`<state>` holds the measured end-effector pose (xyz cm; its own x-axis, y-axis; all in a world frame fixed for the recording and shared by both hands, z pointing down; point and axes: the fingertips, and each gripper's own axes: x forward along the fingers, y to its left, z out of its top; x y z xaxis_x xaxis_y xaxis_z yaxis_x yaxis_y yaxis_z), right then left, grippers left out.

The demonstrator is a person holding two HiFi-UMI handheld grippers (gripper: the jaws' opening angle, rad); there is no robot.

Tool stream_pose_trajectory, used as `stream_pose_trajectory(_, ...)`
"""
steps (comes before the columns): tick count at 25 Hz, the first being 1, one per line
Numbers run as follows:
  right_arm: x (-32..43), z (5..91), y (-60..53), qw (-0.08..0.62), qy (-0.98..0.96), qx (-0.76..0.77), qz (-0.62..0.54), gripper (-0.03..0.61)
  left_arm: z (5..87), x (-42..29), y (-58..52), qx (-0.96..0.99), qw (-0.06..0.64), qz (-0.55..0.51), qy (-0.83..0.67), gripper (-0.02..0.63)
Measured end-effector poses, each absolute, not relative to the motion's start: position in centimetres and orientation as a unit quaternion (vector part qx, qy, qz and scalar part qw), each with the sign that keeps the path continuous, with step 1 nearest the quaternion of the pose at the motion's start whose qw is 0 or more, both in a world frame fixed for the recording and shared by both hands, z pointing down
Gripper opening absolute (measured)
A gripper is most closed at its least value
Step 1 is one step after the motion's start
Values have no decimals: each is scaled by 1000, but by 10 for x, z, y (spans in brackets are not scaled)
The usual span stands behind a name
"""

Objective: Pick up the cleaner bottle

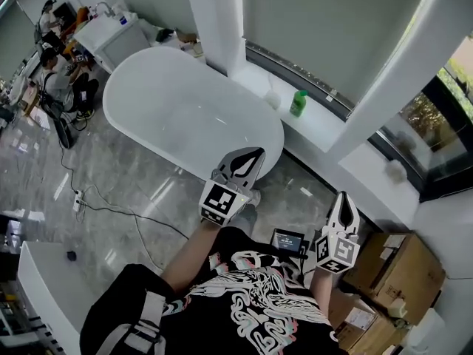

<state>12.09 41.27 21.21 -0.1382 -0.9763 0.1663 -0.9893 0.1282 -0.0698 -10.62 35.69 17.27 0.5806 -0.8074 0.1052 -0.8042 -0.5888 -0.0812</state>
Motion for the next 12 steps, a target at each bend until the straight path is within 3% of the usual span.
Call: stream_pose_trajectory(12, 136, 233, 259, 60, -738, 664, 100, 28, 202, -86, 189, -899, 7, -80, 431, 17)
